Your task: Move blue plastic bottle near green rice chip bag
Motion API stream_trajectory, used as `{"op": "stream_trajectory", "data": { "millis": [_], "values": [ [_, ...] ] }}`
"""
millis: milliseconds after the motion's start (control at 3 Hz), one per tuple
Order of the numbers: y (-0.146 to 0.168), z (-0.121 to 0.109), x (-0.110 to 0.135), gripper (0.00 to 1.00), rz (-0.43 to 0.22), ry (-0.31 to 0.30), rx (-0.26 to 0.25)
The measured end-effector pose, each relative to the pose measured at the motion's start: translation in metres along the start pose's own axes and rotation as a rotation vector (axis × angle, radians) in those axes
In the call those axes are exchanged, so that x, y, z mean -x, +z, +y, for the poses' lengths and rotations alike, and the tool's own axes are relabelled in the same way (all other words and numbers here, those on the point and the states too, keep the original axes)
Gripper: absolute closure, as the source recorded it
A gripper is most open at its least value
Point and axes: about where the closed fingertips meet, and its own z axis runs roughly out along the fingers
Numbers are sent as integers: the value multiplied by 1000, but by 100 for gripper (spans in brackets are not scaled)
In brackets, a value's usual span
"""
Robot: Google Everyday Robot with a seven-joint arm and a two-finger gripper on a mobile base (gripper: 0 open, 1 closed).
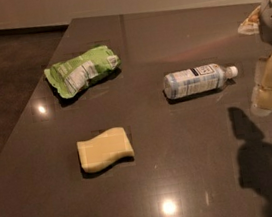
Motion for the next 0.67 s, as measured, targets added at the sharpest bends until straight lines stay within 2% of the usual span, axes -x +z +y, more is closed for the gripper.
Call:
{"op": "stream_trajectory", "data": {
  "millis": [333, 667],
  "values": [
    [0, 0, 0, 0, 0, 0, 0],
    [17, -15, 10, 0, -16, -13, 21]
  ]
}}
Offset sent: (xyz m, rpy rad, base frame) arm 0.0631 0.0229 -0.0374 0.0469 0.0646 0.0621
